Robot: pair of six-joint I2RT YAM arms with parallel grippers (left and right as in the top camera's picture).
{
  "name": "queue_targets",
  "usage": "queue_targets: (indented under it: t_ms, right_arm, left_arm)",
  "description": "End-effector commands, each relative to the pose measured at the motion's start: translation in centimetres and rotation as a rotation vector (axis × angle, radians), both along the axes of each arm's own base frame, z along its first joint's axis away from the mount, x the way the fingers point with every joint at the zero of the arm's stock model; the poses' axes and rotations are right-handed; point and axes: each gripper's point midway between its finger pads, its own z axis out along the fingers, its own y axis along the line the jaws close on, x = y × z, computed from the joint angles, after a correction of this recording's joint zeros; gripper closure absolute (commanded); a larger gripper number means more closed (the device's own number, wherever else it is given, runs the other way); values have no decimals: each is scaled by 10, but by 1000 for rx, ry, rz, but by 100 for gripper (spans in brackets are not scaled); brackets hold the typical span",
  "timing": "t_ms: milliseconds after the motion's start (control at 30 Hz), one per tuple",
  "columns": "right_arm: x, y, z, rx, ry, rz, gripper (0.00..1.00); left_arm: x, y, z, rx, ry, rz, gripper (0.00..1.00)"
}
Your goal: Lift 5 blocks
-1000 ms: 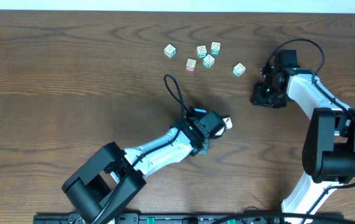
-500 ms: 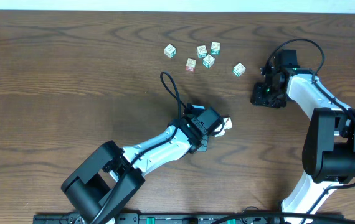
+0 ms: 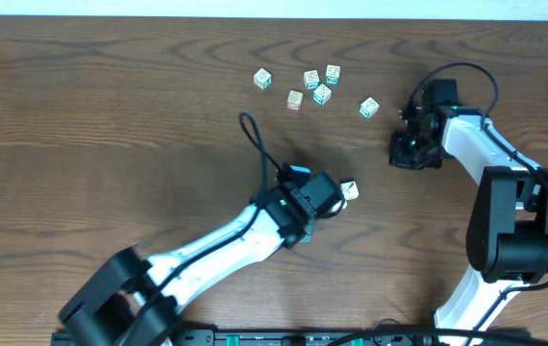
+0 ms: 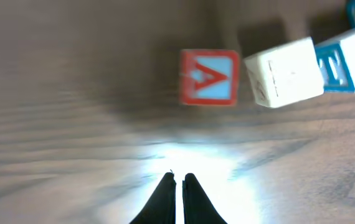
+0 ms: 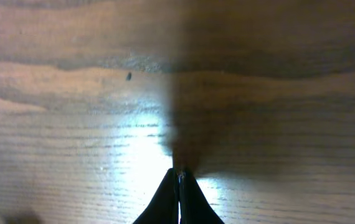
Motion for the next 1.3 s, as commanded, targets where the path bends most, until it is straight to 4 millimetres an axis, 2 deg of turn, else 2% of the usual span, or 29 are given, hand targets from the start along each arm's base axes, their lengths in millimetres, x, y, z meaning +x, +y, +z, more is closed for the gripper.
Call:
queue_targets:
  t_ms: [0, 133, 300, 400, 567, 867, 1267]
  right_arm:
    - [-13, 31, -4, 77, 11, 155, 99]
    - [-22, 52, -11, 104, 2, 262, 99]
    - [-25, 71, -23, 101, -45, 327, 99]
    - [-21, 79, -22, 101, -70, 349, 99]
    - [-20, 97, -20, 118, -93, 391, 99]
    - [-42, 112, -23, 123, -14, 401, 99]
    - [-61, 104, -26, 99, 81, 359, 99]
  left_arm:
    - [19, 25, 12, 74, -96, 45, 92]
    - [41, 43, 15, 76, -115, 88, 92]
    - [70, 75, 17, 69, -127, 164, 92]
    - [79, 93, 17, 83, -124, 198, 92]
    - [90, 111, 18, 92, -133, 227, 92]
    - [98, 123, 19, 87, -142, 265, 92]
    - [96, 123, 19, 91, -136, 264, 92]
